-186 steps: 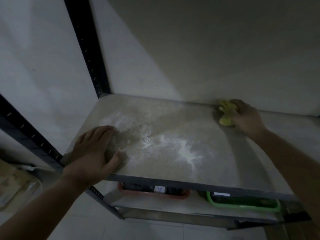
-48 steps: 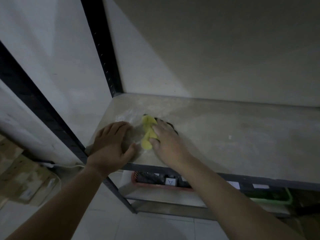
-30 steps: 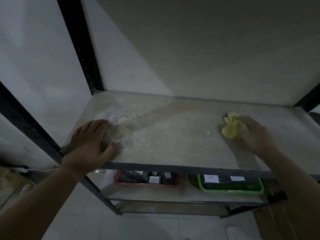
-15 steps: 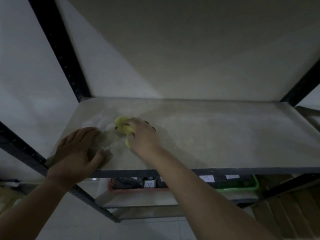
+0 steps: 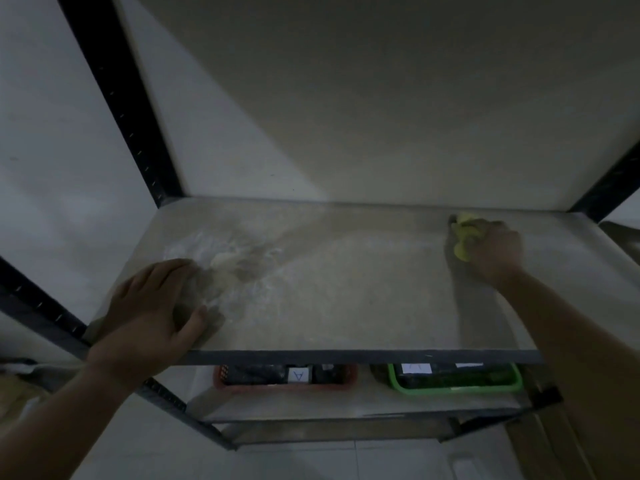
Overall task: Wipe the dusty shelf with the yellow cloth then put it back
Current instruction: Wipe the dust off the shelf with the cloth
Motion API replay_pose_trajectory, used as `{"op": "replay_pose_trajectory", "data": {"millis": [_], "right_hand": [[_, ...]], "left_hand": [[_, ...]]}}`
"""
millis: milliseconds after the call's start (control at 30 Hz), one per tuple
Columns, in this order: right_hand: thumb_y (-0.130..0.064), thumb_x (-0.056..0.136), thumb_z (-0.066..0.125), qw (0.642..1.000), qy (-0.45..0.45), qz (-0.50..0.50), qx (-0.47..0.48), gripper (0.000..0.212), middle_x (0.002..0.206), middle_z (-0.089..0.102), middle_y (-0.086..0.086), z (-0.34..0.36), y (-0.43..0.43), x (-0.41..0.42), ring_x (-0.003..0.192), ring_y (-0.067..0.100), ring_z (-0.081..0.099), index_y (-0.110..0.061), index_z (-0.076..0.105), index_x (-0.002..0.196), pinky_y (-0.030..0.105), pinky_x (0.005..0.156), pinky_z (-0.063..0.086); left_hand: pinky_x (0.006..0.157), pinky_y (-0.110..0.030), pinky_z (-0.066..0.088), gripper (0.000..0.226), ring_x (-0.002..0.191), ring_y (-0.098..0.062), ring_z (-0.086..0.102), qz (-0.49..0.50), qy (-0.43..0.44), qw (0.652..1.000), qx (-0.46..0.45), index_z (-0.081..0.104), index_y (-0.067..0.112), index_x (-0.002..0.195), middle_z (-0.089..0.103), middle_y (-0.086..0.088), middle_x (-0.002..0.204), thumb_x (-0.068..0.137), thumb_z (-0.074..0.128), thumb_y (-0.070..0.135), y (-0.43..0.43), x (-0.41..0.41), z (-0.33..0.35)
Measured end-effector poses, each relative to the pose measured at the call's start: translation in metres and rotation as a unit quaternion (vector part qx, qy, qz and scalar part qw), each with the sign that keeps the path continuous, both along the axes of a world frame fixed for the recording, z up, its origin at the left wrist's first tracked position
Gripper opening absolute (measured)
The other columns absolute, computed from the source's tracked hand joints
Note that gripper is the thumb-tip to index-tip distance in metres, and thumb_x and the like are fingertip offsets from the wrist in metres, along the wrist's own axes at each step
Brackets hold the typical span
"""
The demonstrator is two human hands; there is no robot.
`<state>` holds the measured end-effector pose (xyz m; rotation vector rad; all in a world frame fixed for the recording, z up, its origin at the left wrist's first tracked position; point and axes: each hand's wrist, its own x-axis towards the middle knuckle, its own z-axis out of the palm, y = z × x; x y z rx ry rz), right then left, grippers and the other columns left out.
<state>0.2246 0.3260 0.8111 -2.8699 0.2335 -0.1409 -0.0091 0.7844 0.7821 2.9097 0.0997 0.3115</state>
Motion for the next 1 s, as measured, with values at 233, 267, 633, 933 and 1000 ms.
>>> {"op": "replay_pose_trajectory", "data": {"millis": [233, 267, 633, 933, 1000], "right_hand": [[-0.032, 0.085, 0.054, 0.975, -0.033, 0.218, 0.033, 0.032, 0.113, 0.067, 0.007, -0.006, 0.195, -0.071, 0.101, 0.03, 0.063, -0.025, 0.065, 0.115, 0.036, 0.091, 0.049], [-0.028, 0.087, 0.053, 0.962, -0.022, 0.268, 0.055, 0.033, 0.116, 0.065, 0.01, -0.006, 0.226, -0.083, 0.104, 0.031, 0.06, -0.022, 0.063, 0.118, 0.035, 0.094, 0.045], [-0.04, 0.081, 0.025, 0.974, -0.073, 0.215, 0.021, 0.066, 0.13, 0.062, 0.016, 0.031, 0.051, -0.017, 0.118, 0.03, 0.059, -0.008, 0.064, 0.124, 0.035, 0.104, 0.04], [-0.045, 0.086, 0.047, 0.991, -0.056, 0.116, -0.034, 0.042, 0.109, 0.058, 0.017, -0.015, 0.109, -0.023, 0.097, 0.037, 0.06, -0.018, 0.058, 0.114, 0.04, 0.085, 0.053], [-0.045, 0.086, 0.045, 0.981, -0.076, 0.173, -0.05, 0.043, 0.112, 0.057, 0.014, -0.015, 0.164, -0.047, 0.099, 0.035, 0.058, -0.017, 0.056, 0.117, 0.04, 0.087, 0.05]], "left_hand": [[0.102, -0.053, 0.041, 0.074, 0.129, -0.036, 0.052, 0.003, 0.014, 1.0, -0.002, 0.054, 0.016, 0.141, 0.055, -0.007, 0.143, 0.089, 0.038, 0.065, 0.0, 0.0, 0.002], [0.102, -0.052, 0.04, 0.074, 0.13, -0.035, 0.051, 0.004, 0.017, 1.0, -0.002, 0.054, 0.016, 0.142, 0.054, -0.006, 0.144, 0.089, 0.037, 0.065, 0.0, 0.0, 0.004], [0.103, -0.052, 0.041, 0.077, 0.131, -0.035, 0.053, 0.006, 0.016, 1.0, -0.008, 0.057, 0.012, 0.14, 0.056, -0.008, 0.144, 0.089, 0.035, 0.065, -0.005, -0.001, 0.008], [0.104, -0.051, 0.04, 0.079, 0.131, -0.036, 0.052, 0.004, 0.016, 1.0, -0.004, 0.055, 0.012, 0.142, 0.055, -0.008, 0.144, 0.091, 0.032, 0.068, -0.003, 0.0, 0.005], [0.104, -0.052, 0.04, 0.077, 0.132, -0.035, 0.051, 0.007, 0.024, 1.0, -0.004, 0.054, 0.013, 0.142, 0.054, -0.007, 0.145, 0.091, 0.034, 0.067, -0.003, -0.001, 0.007]]}}
